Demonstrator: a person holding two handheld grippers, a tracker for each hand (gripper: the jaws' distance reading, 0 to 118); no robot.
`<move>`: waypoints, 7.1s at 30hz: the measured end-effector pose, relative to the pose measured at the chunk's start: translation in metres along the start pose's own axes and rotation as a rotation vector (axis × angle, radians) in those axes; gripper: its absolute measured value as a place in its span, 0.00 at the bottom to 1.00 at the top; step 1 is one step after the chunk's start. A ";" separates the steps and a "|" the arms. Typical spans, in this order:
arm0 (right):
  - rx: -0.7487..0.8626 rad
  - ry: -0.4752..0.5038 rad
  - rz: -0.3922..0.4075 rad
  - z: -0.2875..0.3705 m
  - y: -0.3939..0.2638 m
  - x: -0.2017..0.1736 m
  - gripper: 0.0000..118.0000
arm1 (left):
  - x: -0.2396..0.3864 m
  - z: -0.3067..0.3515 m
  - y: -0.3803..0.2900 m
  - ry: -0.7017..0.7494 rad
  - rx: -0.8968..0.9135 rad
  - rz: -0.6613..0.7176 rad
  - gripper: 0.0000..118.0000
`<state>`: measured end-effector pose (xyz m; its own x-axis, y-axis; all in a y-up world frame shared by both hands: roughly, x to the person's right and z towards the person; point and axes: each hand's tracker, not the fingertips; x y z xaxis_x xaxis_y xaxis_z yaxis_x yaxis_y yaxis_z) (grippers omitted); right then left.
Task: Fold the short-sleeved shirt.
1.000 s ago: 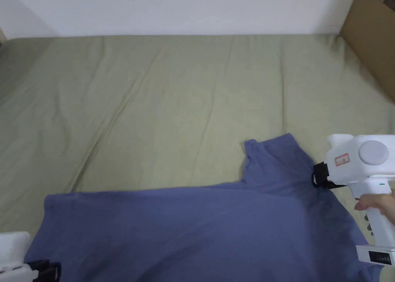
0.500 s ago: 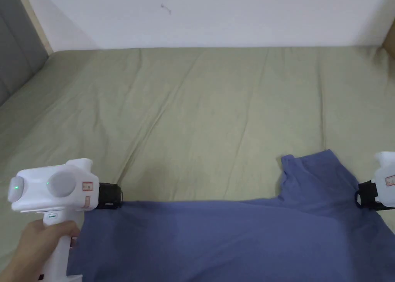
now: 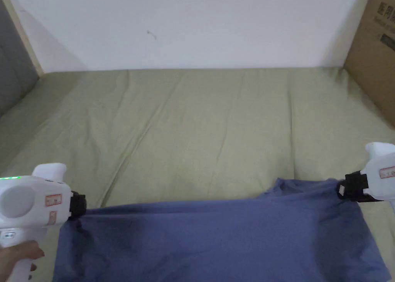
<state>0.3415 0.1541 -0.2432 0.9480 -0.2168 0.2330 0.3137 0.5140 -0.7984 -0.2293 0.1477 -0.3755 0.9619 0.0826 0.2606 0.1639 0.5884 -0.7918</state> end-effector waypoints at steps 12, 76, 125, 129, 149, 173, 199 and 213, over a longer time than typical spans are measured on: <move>-0.185 -0.025 0.071 0.062 -0.191 0.005 0.01 | -0.021 0.058 -0.145 -0.012 -0.127 -0.019 0.02; 0.045 0.139 -0.144 0.051 -0.252 -0.059 0.02 | 0.132 0.090 -0.119 -0.602 0.044 -0.039 0.06; 0.008 0.114 -0.197 0.065 -0.281 -0.042 0.02 | 0.088 0.028 -0.191 -0.682 -0.210 0.259 0.94; -0.007 0.125 -0.156 0.063 -0.279 -0.057 0.02 | 0.039 0.003 -0.206 -0.704 -0.191 0.474 1.00; -0.007 0.077 -0.094 0.064 -0.264 -0.095 0.02 | 0.044 -0.015 -0.206 -0.744 -0.243 0.559 0.09; 0.060 0.043 -0.204 0.083 -0.284 -0.056 0.02 | 0.127 0.097 -0.101 -0.513 -0.082 0.015 0.09; 0.056 -0.007 -0.296 0.087 -0.318 -0.001 0.02 | 0.193 -0.010 -0.162 -0.589 -0.308 0.050 0.01; 0.026 -0.022 -0.288 0.097 -0.322 -0.008 0.02 | 0.312 -0.031 -0.187 -0.690 -0.403 -0.172 0.01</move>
<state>0.2380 0.0711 0.0654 0.8207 -0.3386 0.4602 0.5709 0.4549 -0.6835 0.0468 0.0382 -0.1632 0.5868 0.5716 0.5735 0.4892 0.3141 -0.8136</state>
